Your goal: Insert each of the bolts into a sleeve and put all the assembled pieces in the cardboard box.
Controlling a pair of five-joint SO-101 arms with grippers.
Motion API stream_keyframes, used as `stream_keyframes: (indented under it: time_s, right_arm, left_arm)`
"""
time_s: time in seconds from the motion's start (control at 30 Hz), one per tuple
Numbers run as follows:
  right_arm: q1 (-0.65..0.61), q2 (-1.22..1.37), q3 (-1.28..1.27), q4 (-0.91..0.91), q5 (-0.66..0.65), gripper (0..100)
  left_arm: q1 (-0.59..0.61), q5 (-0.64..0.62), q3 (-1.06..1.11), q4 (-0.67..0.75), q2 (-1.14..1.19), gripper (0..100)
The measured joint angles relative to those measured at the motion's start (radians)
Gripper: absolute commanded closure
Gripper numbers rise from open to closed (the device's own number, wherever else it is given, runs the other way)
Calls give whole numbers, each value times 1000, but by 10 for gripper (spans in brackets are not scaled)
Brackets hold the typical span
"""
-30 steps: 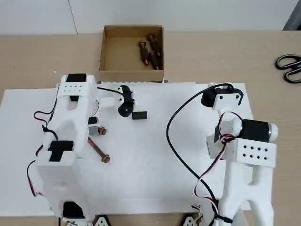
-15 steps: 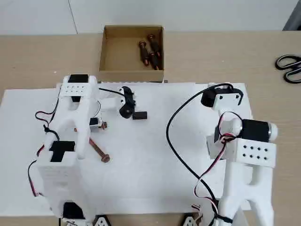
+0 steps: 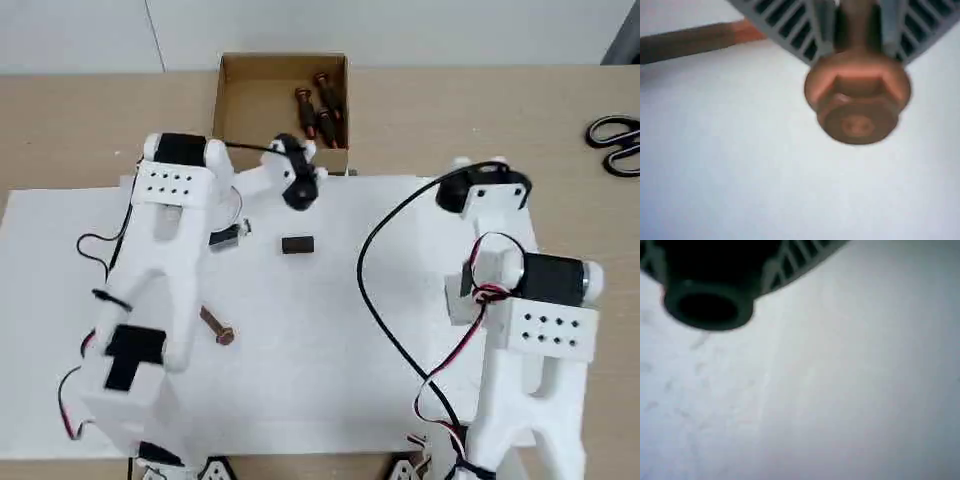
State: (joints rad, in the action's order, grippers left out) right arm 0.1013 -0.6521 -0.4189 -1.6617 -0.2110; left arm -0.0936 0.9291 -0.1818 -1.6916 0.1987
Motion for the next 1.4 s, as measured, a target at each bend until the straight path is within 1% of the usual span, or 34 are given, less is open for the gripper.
stream_keyframes:
  time_s: [0.1, 0.2, 0.27, 0.33, 0.47, 0.53, 0.63, 0.73, 0.87, 0.97, 1.07, 1.2, 1.4]
  right_arm:
    - [-9, 0, 41, 0, 66, 995]
    - [-55, -21, 63, -11, 86, 995]
    - [-86, -68, 64, -11, 91, 995]
    - [-115, -135, 64, -11, 91, 995]
    - [-170, -315, 20, -11, 91, 995]
    - [-195, -410, -23, -9, 94, 995]
    - [-219, -571, -127, 40, 97, 995]
    - [-244, -709, -252, 109, 97, 995]
    - [-299, -845, -410, 178, 97, 995]
    - [-365, -893, -499, 226, 97, 995]
    - [-442, -922, -563, 287, 117, 995]
    - [-569, -933, -660, 393, 204, 995]
    - [-795, -937, -766, 557, 227, 995]
  left_arm:
    - [-60, -190, -2, -28, -84, 994]
    - [-92, -442, -2, -32, -137, 995]
    - [-92, -559, -2, -32, -172, 995]
    - [-94, -603, 5, -32, -218, 995]
    - [-114, -717, 114, -34, -371, 995]
    - [-147, -783, 187, -37, -477, 995]
    - [-212, -911, 327, -34, -649, 995]
    - [-256, -1053, 488, 80, -818, 995]
    - [-269, -1238, 710, 285, -1017, 995]
    - [-269, -1341, 839, 402, -1145, 995]
    - [-269, -1427, 934, 482, -1249, 995]
    - [-269, -1507, 1026, 568, -1358, 995]
    - [-269, -1617, 1108, 687, -1481, 995]
